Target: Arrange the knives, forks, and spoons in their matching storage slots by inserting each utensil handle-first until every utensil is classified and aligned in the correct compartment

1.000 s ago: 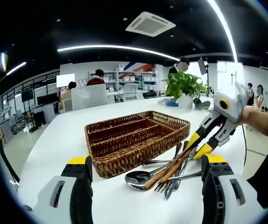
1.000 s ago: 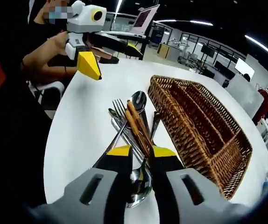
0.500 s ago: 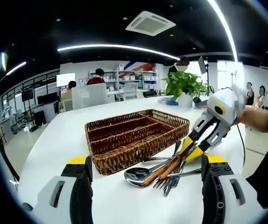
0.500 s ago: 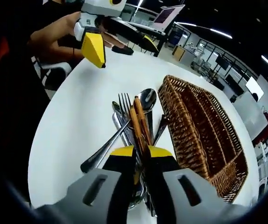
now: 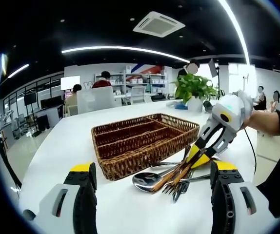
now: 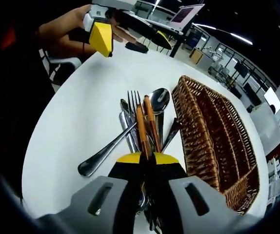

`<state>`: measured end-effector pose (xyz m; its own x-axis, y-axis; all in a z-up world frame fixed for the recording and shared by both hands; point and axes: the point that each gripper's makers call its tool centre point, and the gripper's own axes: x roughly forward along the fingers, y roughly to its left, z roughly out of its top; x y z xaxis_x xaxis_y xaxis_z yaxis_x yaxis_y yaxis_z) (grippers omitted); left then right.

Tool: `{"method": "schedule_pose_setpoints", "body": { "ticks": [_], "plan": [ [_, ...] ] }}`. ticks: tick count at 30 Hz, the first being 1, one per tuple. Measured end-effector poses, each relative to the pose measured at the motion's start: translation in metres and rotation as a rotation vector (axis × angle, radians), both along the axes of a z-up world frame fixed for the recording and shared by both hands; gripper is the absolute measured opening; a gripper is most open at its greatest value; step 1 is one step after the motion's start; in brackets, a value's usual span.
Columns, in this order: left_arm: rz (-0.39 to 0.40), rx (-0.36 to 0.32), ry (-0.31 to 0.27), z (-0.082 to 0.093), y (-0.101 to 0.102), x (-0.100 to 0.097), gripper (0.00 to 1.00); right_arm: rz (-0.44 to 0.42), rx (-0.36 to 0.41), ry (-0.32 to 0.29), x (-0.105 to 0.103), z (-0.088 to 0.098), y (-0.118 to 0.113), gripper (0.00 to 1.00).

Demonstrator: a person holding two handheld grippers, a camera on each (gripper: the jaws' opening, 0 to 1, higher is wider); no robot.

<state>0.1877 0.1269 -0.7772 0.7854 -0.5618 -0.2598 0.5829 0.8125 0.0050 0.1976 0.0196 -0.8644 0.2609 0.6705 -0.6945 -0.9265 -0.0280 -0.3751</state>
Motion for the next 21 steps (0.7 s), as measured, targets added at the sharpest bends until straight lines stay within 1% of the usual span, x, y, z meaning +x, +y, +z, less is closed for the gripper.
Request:
{"method": "schedule_pose_setpoints", "body": {
  "ticks": [3, 7, 8, 10, 15, 21],
  "plan": [
    [0.004, 0.002, 0.0, 0.0, 0.001, 0.001, 0.99, 0.027, -0.013, -0.021, 0.001, 0.001, 0.0, 0.04],
    [0.005, 0.002, 0.001, 0.0, 0.002, 0.001, 0.99, 0.034, -0.008, -0.021, 0.0, 0.002, -0.001, 0.03],
    [0.006, 0.003, 0.002, -0.001, 0.002, 0.002, 0.99, 0.046, -0.012, -0.033, -0.001, 0.003, -0.001, 0.03],
    [0.006, 0.004, 0.003, -0.001, 0.002, 0.002, 0.99, 0.056, -0.013, -0.038, -0.002, 0.004, -0.001, 0.03],
    [0.004, 0.002, 0.0, 0.0, 0.002, 0.003, 0.99, 0.062, -0.003, -0.06, -0.002, 0.012, 0.001, 0.03],
    [-0.001, 0.001, -0.004, 0.001, 0.001, 0.005, 0.99, 0.073, -0.008, -0.076, -0.005, 0.02, 0.003, 0.03]
  ]
}}
